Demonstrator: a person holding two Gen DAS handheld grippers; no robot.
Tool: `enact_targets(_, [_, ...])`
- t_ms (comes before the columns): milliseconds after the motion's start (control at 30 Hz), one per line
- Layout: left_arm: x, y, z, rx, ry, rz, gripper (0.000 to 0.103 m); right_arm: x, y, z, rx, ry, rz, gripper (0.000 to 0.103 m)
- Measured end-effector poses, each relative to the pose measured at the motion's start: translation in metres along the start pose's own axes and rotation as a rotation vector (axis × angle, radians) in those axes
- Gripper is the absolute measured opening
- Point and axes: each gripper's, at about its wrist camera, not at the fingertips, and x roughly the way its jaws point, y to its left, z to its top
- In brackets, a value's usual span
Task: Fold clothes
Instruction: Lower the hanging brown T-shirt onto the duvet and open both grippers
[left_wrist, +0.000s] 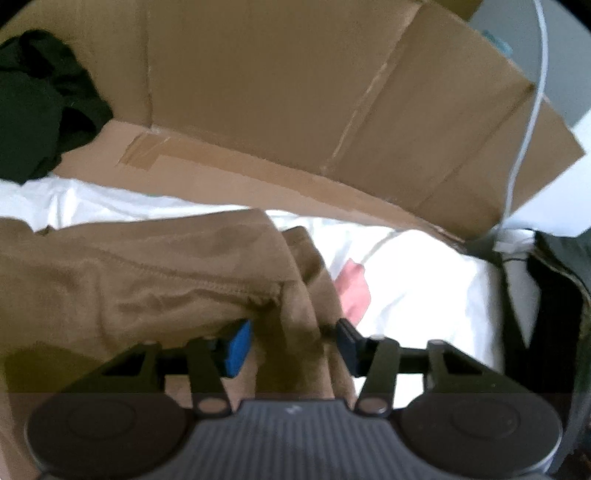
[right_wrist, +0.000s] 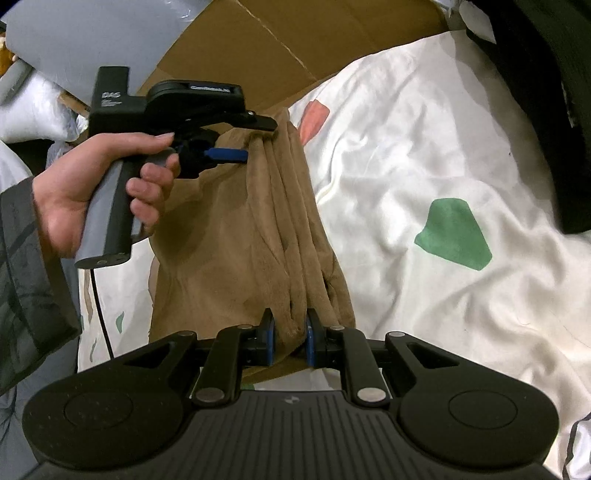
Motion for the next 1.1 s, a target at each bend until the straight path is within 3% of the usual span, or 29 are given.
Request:
enact_targets(133, [0.005,0.001,0.002,-0.003,0.013,0.021,0.041,0.007,0.000,0.005,0.001,0.006,-0.002,0.017])
enact_targets(200, [0.005,0.002,0.004,0.003,0.013,0.018,0.032,0.009,0.000,0.008,0.002,0.006,-0.002,0.017])
enact_targets(267, [0.004,0.003,0.005,0.014,0.015,0.005,0.014,0.008,-0.001,0.008,-0.009,0.007,-0.001,0.016])
enact_targets(367, [0.001,0.002,0.003,0.037,0.013,0.001,0.009,0.005,-0.002,0.007,-0.019,0.006,0.005,0.015])
enact_targets(567, [-0.013,-0.001,0.004,0.043,-0.012,-0.028,0.008,0.004,0.000,0.004,-0.053,-0.017,-0.005,0.009])
enact_targets(1000, [-0.013,-0.023,0.004,0.102,-0.010,-0.056,0.007,-0.001,-0.010,-0.005,-0.020,-0.023,0.010,0.008])
enact_targets(1100, [-0.002,-0.022,0.000,0.083,-0.004,-0.049,0.012,-0.002,-0.013,-0.006,-0.017,-0.015,0.006,0.008])
